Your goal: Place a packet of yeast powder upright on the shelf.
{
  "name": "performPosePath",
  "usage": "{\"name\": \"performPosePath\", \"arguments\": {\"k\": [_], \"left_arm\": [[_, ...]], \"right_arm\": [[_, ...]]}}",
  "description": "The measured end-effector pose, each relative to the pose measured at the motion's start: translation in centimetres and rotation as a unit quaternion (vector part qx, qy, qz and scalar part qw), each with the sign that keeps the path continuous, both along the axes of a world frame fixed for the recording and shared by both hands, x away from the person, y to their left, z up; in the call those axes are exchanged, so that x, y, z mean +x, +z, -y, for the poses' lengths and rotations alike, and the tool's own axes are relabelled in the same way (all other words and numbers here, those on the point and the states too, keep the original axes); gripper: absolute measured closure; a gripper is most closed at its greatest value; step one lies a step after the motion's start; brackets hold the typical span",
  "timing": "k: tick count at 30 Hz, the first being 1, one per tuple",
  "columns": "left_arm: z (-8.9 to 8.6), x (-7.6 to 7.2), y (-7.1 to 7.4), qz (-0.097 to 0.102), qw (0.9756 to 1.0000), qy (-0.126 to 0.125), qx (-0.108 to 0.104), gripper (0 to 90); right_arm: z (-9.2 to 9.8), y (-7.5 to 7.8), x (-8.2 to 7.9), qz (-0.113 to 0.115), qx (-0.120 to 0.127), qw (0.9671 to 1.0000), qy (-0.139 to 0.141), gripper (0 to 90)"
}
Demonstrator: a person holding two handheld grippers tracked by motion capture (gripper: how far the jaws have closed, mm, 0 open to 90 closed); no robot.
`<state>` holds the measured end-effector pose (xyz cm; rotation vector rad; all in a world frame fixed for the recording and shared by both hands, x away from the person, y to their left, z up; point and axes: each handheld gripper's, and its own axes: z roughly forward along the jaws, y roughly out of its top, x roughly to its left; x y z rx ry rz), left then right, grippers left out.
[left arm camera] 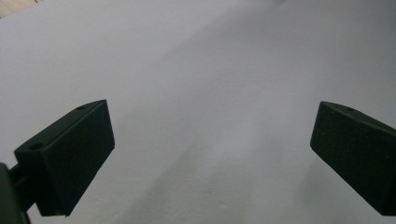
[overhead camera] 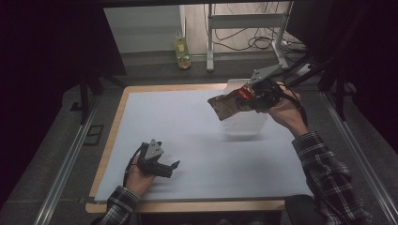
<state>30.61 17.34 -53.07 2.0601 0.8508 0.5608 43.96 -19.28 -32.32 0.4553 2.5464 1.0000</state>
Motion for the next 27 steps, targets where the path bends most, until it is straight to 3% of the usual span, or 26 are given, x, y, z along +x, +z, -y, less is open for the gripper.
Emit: {"name": "performPosePath", "arguments": {"k": [14,19,27], "left_arm": [[-0.1,0.0,0.0,0.002,1.0,0.004,-0.007,0.0],[-0.4,0.0,0.2,0.009,0.9997,0.012,-0.017,0.0],[-0.4,0.0,0.1,0.009,0.9998,0.011,-0.017,0.0]], "right_arm": [[1.5,1.5,2.4,0.038,-0.061,0.9974,0.0,72.5],[2.0,2.0,3.2,0.051,-0.088,0.9949,0.003,72.5],[2.9,2.0,4.4,0.062,-0.128,0.9897,0.016,72.5]]}}
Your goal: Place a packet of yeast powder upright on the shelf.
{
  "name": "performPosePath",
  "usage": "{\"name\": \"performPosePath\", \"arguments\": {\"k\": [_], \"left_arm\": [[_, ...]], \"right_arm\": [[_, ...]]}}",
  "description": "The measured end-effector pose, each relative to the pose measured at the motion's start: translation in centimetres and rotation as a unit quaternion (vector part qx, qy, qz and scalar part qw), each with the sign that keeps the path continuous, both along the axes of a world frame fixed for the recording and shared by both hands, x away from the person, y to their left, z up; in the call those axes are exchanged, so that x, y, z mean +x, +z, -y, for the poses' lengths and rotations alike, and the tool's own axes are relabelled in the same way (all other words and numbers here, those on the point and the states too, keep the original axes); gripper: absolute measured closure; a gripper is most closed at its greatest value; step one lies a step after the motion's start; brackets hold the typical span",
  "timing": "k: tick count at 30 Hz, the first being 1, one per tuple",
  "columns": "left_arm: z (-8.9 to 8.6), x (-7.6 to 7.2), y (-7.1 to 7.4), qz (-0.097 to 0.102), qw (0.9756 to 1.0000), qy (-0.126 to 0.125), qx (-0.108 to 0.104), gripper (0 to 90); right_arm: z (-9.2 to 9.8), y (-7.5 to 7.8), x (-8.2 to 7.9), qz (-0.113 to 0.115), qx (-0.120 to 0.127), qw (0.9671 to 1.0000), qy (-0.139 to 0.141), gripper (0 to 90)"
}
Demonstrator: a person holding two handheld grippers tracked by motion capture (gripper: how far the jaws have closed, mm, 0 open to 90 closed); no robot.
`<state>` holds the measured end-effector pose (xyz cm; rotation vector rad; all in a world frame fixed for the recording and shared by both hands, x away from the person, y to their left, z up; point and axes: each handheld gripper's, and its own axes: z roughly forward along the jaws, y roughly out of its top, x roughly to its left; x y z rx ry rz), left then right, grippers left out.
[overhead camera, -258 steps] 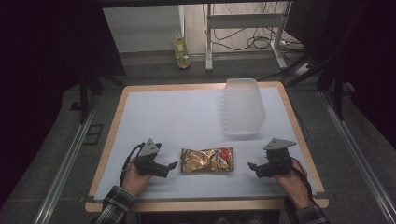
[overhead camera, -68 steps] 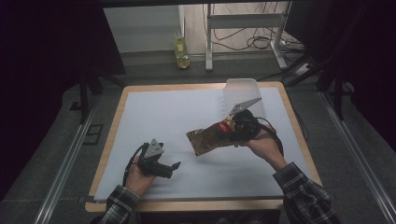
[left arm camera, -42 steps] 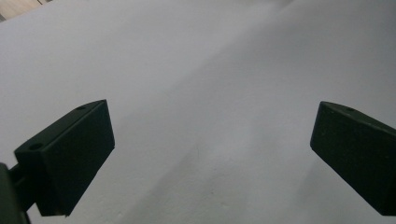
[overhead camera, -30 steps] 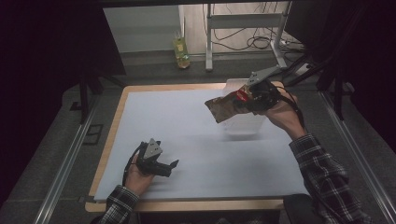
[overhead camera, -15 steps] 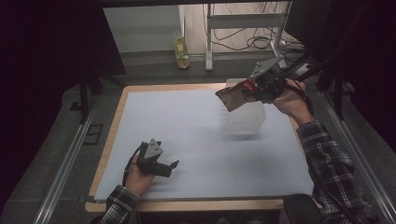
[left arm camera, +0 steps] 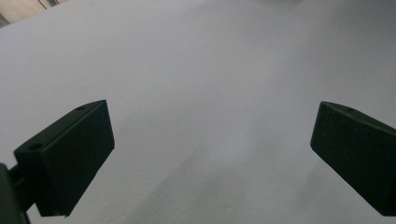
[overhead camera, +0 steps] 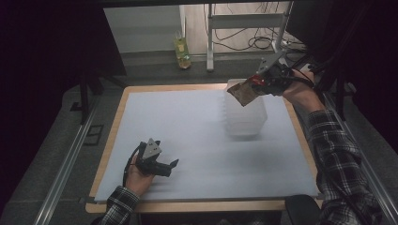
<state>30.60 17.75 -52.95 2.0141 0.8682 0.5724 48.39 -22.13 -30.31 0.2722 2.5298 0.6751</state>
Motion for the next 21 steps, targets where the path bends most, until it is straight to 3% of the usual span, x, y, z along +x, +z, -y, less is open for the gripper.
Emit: {"name": "performPosePath", "arguments": {"k": [10,21], "left_arm": [[-0.1,0.1,-0.1,-0.005,1.0,0.0,-0.002,0.0],[-0.1,0.1,-0.2,-0.009,1.0,-0.002,-0.002,0.0]], "right_arm": [[0.4,-1.3,1.5,-0.005,-0.049,0.9984,0.027,72.5],[-0.2,-2.7,2.4,-0.023,-0.096,0.9925,0.073,72.6]]}}
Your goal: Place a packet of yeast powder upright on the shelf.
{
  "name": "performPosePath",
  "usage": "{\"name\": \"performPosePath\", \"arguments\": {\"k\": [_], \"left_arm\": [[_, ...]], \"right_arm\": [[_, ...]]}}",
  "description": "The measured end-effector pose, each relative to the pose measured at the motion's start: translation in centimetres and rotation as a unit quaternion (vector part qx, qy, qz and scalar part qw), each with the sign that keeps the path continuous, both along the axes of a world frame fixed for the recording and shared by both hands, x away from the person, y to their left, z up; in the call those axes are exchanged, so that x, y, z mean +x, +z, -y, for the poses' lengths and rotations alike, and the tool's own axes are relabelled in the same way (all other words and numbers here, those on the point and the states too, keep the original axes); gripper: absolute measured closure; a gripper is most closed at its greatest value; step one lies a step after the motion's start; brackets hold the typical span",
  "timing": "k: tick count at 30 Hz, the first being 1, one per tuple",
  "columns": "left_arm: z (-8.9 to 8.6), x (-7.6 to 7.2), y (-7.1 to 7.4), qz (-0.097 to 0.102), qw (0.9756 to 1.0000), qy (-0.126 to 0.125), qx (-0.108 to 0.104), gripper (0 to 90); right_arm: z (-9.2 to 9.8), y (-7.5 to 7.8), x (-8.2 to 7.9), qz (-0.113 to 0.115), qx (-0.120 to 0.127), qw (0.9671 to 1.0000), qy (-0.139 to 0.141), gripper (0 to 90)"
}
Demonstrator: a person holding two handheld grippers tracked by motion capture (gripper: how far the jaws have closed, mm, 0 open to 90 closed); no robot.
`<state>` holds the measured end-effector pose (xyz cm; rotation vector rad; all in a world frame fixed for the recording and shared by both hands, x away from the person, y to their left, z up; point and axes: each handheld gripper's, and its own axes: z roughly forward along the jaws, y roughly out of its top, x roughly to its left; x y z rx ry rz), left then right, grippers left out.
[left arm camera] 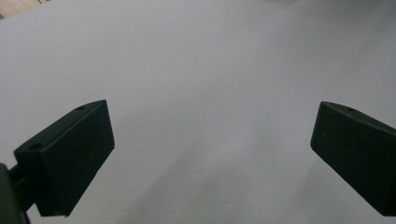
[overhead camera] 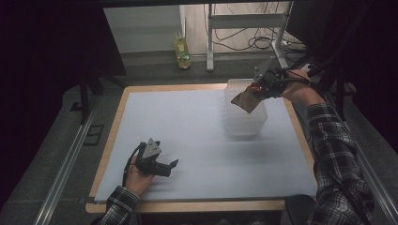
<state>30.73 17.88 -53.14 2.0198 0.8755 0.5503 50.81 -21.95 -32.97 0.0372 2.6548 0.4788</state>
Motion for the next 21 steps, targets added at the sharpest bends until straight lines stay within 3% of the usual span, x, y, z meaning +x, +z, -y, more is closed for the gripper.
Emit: {"name": "performPosePath", "arguments": {"k": [12,16,21], "left_arm": [[0.0,0.1,-0.1,-0.005,1.0,-0.001,0.001,0.0],[0.0,0.1,-0.1,-0.006,1.0,-0.002,0.003,0.0],[0.0,0.1,-0.2,-0.007,1.0,-0.002,0.005,0.0]], "right_arm": [[-0.5,-0.2,0.1,-0.013,-0.03,0.9989,0.035,73.0],[-0.8,-0.7,0.4,-0.02,-0.051,0.9979,0.035,73.1],[-0.9,-1.2,0.9,-0.029,-0.057,0.9975,0.03,73.1]]}}
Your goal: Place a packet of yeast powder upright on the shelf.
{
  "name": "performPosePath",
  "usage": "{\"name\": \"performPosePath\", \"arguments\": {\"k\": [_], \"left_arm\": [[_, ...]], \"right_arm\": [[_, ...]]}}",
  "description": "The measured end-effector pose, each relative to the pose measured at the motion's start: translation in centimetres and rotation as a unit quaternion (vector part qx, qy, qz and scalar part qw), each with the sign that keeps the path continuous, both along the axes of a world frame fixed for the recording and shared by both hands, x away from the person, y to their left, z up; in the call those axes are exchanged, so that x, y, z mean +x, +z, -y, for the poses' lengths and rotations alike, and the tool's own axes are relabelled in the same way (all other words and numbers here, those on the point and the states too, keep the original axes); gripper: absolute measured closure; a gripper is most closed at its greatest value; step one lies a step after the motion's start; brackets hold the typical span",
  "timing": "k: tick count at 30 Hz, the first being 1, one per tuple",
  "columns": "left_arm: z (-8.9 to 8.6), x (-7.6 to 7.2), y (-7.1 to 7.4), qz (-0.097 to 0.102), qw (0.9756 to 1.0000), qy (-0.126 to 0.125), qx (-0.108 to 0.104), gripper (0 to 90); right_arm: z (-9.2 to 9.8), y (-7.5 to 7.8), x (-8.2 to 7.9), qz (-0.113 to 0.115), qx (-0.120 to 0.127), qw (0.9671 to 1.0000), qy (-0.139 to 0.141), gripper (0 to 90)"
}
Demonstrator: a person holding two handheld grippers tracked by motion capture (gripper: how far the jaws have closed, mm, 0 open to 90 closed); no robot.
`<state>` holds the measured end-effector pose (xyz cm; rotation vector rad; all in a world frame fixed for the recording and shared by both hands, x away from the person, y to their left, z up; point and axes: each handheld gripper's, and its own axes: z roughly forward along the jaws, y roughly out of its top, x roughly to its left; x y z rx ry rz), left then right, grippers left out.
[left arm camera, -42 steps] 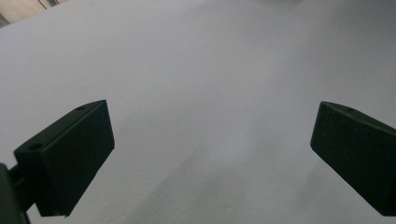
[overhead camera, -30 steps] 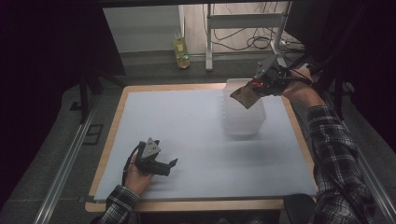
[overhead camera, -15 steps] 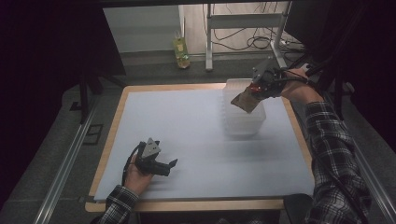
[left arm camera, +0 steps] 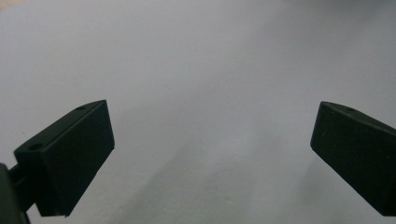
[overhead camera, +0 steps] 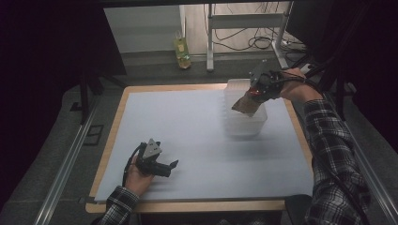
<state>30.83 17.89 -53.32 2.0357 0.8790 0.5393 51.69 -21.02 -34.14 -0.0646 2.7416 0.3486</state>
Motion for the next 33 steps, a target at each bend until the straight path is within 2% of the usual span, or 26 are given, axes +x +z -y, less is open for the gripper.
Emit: {"name": "performPosePath", "arguments": {"k": [4,11,17,27,33], "left_arm": [[0.0,0.0,0.0,0.003,1.0,0.003,-0.003,0.0],[-0.2,-0.1,0.1,0.008,0.9999,0.005,-0.005,0.0],[-0.5,-0.2,0.4,0.02,0.9996,0.016,-0.012,0.0],[-0.5,-0.2,0.4,0.02,0.9996,0.014,-0.015,0.0],[-0.4,-0.2,0.4,0.02,0.9996,0.012,-0.015,0.0]], "right_arm": [[-0.5,-1.0,0.5,-0.008,-0.022,0.9997,-0.004,73.1],[-1.4,-2.2,1.5,-0.023,-0.028,0.9993,-0.01,72.9],[-2.0,-3.1,2.1,-0.035,-0.027,0.9989,-0.014,72.7],[-3.1,-4.1,2.7,-0.051,0.014,0.9985,-0.015,71.7],[-3.2,-3.9,2.7,-0.052,0.017,0.9983,-0.019,69.8]]}}
